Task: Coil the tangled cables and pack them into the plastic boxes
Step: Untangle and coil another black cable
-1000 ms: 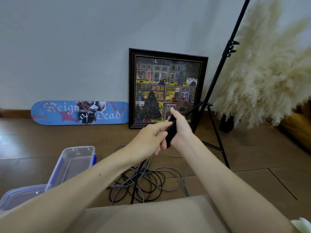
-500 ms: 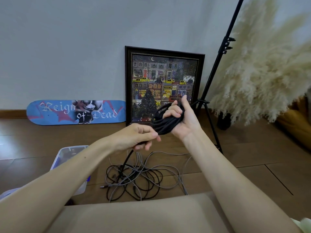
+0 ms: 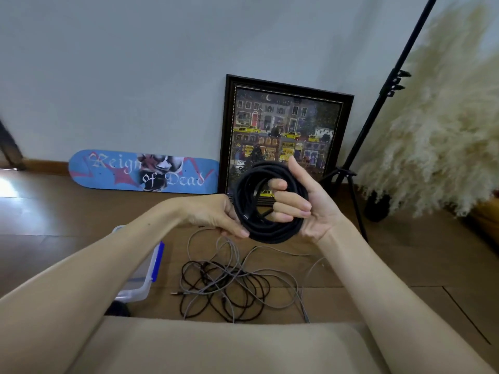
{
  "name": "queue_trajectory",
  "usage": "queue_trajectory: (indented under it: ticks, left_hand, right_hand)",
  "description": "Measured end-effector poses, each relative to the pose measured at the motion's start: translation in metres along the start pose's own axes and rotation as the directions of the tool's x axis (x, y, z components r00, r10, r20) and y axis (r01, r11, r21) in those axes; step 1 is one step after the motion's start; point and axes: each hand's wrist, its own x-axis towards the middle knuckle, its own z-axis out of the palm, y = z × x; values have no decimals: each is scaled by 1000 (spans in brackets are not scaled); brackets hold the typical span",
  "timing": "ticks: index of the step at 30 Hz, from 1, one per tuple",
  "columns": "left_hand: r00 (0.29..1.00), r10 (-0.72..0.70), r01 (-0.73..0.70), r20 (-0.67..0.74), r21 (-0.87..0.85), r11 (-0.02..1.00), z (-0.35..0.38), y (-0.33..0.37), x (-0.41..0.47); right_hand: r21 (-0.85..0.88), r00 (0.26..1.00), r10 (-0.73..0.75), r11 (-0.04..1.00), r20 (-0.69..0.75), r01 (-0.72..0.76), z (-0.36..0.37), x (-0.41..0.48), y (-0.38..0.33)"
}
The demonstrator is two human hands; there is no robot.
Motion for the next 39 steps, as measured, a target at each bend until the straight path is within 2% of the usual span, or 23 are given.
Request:
queue_trajectory:
  ticks: [4, 8, 10, 12, 15, 19, 22, 24, 27, 30, 31, 32, 33, 34, 35, 36, 39]
  left_hand:
    - [999, 2, -4, 51, 41, 999, -5, -7, -3]
    - [999, -22, 15, 43, 158, 987, -12, -7, -6]
    - [998, -56, 53, 7, 242, 969, -12, -10, -4]
    - [995, -88, 96, -41, 328, 940, -9, -12, 1]
    - [987, -138, 160, -86, 364, 917, -6, -15, 4]
    - [979, -144, 186, -142, 346, 920, -8, -16, 5]
    - [958, -163, 231, -236, 300, 926, -9, -17, 5]
    - [938, -174, 239, -301, 195, 951, -10, -14, 5]
    - [927, -172, 195, -332, 37, 980, -5, -6, 5]
    - [921, -188, 163, -342, -101, 982, 5, 2, 9]
    - [921, -199, 156, -335, -151, 976, 7, 3, 10]
    - [921, -213, 155, -325, -197, 968, 8, 3, 11]
    - [920, -235, 162, -314, -242, 957, 10, 3, 12]
    - [917, -260, 170, -303, -293, 941, 12, 3, 11]
    - [915, -280, 167, -291, -357, 919, 14, 3, 12]
    - [915, -292, 151, -279, -435, 888, 16, 5, 11]
    - [915, -305, 71, -263, -640, 765, 21, 15, 12]
  right_hand:
    - [-70, 977, 194, 980, 84, -188, -2, -3, 1]
    - [-330, 929, 359, 890, 85, -314, 3, -7, 3]
    - [-472, 912, 409, 809, 26, -350, 9, -4, 6]
    - [-591, 897, 431, 699, -100, -402, 14, 1, 12]
    - [-746, 860, 435, 473, -265, -469, 19, 7, 21]
    - [-832, 802, 352, 101, -483, -546, 20, 12, 33]
    - [-764, 752, 139, -66, -644, -642, 10, 16, 37]
    - [-677, 685, -36, -123, -728, -726, 4, 19, 37]
    - [-604, 611, -239, -113, -754, -789, -1, 25, 38]
    - [-612, 588, -389, -75, -709, -787, -5, 29, 44]
    - [-636, 584, -395, 3, -709, -771, -6, 29, 44]
    - [-660, 574, -377, 152, -727, -736, -10, 28, 43]
    - [-652, 556, -343, 344, -757, -676, -12, 28, 41]
    - [-606, 535, -300, 511, -790, -609, -13, 27, 39]
    - [-571, 519, -280, 593, -808, -568, -15, 27, 38]
    - [-571, 507, -297, 597, -809, -563, -17, 28, 39]
    - [-633, 474, -421, 483, -774, -605, -17, 31, 45]
